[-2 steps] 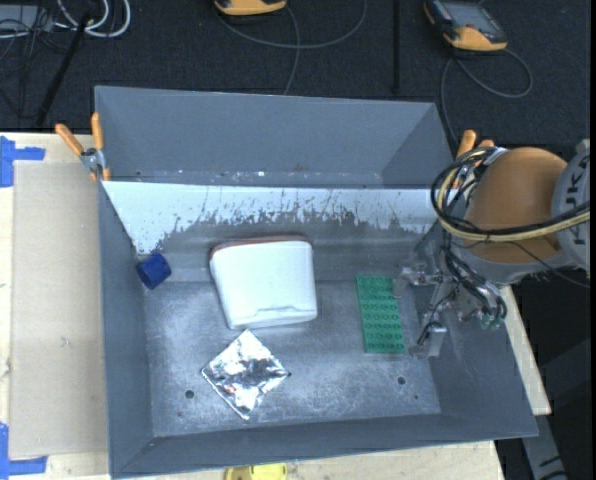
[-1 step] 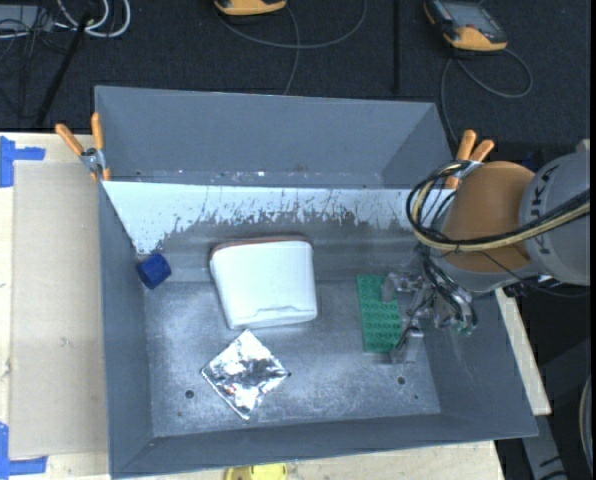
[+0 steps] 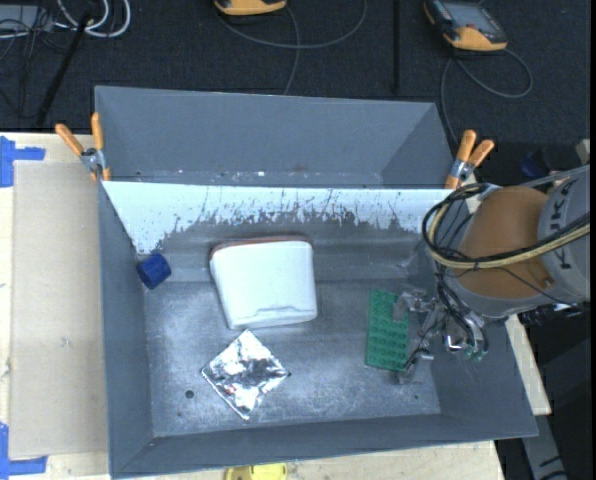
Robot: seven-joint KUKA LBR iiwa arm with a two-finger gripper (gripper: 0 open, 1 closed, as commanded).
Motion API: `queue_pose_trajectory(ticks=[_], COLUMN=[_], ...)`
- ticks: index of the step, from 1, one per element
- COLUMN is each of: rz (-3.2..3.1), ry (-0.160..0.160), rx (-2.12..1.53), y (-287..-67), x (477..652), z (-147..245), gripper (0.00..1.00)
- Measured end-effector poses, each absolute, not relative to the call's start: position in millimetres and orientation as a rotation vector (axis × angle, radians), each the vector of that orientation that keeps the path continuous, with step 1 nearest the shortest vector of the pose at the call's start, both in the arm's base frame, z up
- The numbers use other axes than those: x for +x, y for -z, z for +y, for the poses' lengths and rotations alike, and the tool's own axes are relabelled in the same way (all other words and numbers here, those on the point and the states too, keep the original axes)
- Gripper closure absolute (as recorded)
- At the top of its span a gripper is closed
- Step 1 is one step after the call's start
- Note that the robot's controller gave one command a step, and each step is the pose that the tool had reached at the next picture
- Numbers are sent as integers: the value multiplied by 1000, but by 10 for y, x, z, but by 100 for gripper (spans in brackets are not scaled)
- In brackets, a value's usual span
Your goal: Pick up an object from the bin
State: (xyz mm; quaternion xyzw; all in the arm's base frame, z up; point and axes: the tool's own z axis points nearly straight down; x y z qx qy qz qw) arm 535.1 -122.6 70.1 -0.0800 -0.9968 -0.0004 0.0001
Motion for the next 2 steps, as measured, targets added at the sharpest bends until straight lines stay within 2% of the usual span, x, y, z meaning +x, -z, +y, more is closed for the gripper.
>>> queue_pose_trajectory(ticks=[1, 2], rz=[-3133, -3135], ry=[0, 0], rx=[-245, -238], y=[-714, -815], x=[5365, 5371], z=[-1224, -1218], gripper=[100, 100])
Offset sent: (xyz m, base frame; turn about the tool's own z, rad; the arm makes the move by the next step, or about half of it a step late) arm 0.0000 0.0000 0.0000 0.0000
